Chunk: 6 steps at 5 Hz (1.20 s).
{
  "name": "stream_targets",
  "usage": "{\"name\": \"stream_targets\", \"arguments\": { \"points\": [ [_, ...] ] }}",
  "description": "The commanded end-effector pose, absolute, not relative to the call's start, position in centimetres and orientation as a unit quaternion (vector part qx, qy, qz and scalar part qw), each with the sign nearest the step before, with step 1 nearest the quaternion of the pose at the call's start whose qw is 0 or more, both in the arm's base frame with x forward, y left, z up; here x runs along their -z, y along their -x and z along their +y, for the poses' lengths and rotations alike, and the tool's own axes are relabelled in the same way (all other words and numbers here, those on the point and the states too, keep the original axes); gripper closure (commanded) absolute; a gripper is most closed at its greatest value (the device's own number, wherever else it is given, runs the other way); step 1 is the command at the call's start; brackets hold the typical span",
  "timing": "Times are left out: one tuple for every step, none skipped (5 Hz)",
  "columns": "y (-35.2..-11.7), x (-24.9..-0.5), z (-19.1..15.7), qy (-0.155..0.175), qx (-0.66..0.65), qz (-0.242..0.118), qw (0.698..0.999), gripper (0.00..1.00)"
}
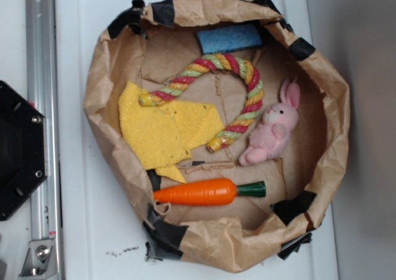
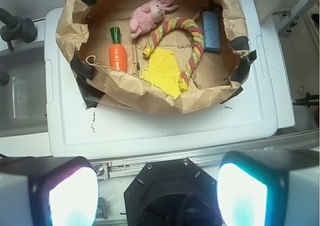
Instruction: Grab the multicolored rope.
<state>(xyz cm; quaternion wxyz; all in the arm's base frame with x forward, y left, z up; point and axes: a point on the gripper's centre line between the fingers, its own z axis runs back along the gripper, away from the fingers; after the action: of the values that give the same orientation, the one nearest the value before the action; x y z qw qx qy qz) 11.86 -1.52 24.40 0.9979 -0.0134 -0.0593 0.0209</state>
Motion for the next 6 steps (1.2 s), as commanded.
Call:
{"name": "stream_targets", "arguments": {
  "points": [
    [-11.9, -24.4, -1.5, 0.013, -0.021, -0.059, 0.998, 0.00],
    [-16.9, -21.1, 0.7, -0.004, -0.026, -0.050, 0.998, 0.00],
    [-21.9, -18.8, 1.3, -0.012, -0.030, -0.052, 0.998, 0.00],
    [-24.7, -15.7, 1.8, 0.001, -0.123, -0.072, 0.990, 0.00],
    [-26.0, -12.2, 1.7, 0.013, -0.208, -0.084, 0.974, 0.00],
    [-26.9, -8.4, 1.0, 0.021, -0.225, -0.089, 0.970, 0.00]
  ]
}}
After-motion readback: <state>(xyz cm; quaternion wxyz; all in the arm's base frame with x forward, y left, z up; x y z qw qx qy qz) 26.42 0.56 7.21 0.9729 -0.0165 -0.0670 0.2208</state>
